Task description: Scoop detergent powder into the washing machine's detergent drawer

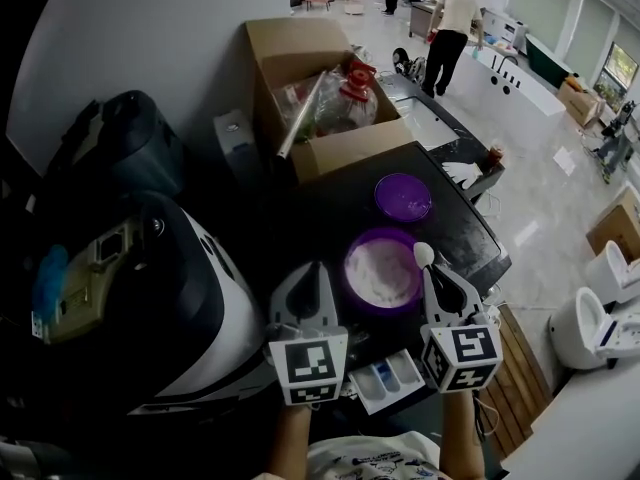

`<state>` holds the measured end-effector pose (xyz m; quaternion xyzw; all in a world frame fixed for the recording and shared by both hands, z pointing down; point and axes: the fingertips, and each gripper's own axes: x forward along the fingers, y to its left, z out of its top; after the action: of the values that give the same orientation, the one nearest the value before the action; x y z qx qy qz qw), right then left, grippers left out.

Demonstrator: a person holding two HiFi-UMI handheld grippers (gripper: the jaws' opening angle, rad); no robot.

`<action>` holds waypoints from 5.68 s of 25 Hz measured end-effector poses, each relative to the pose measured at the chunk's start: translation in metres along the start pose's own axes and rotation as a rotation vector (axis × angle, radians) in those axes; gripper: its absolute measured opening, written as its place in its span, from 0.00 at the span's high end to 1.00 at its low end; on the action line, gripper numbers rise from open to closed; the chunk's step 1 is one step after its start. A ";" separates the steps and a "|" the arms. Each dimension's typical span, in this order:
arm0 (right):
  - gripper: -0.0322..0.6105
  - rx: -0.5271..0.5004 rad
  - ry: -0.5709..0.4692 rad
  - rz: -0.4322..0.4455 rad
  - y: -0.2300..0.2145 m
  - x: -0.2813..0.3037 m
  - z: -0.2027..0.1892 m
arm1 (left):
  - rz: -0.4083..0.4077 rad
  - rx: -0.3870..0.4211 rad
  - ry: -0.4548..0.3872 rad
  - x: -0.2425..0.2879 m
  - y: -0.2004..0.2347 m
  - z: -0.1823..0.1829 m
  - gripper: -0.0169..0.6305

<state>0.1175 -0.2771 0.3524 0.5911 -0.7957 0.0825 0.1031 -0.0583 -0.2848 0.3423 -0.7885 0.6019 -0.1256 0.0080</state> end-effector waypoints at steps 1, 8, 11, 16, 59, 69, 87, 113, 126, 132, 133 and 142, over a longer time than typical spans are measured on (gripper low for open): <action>0.92 -0.003 0.017 0.012 0.000 0.002 -0.002 | 0.003 0.000 0.004 0.001 -0.001 0.000 0.97; 0.92 -0.016 0.130 0.081 0.002 0.015 -0.014 | 0.021 -0.008 0.024 0.004 -0.002 -0.004 0.97; 0.92 -0.049 0.179 0.118 0.007 0.019 -0.019 | 0.028 -0.011 0.035 0.005 -0.002 -0.009 0.97; 0.92 -0.109 0.274 0.168 0.012 0.028 -0.029 | 0.038 -0.015 0.048 0.006 0.001 -0.012 0.97; 0.92 -0.304 0.734 0.471 0.030 0.052 -0.082 | 0.041 -0.023 0.073 0.001 0.005 -0.026 0.97; 0.92 -0.334 0.759 0.515 0.041 0.046 -0.085 | 0.046 -0.026 0.078 -0.001 0.007 -0.028 0.97; 0.92 -0.240 0.780 0.627 0.067 0.030 -0.086 | 0.058 -0.029 0.078 -0.010 0.012 -0.029 0.97; 0.92 0.279 0.658 0.564 0.056 0.037 -0.069 | 0.071 -0.045 0.072 -0.016 0.015 -0.029 0.97; 0.92 0.590 0.510 0.546 0.052 0.038 -0.051 | 0.064 -0.047 0.057 -0.013 0.008 -0.021 0.97; 0.92 0.785 0.432 0.567 0.054 0.037 -0.042 | 0.065 -0.049 0.052 -0.011 0.008 -0.019 0.97; 0.92 0.821 0.426 0.565 0.053 0.036 -0.042 | 0.065 -0.049 0.051 -0.011 0.008 -0.019 0.97; 0.92 1.066 0.327 0.704 0.061 0.029 -0.032 | 0.056 -0.046 0.050 -0.011 0.005 -0.018 0.97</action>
<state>0.0528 -0.2786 0.3900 0.2454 -0.7658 0.5828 -0.1172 -0.0693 -0.2736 0.3565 -0.7681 0.6264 -0.1311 -0.0219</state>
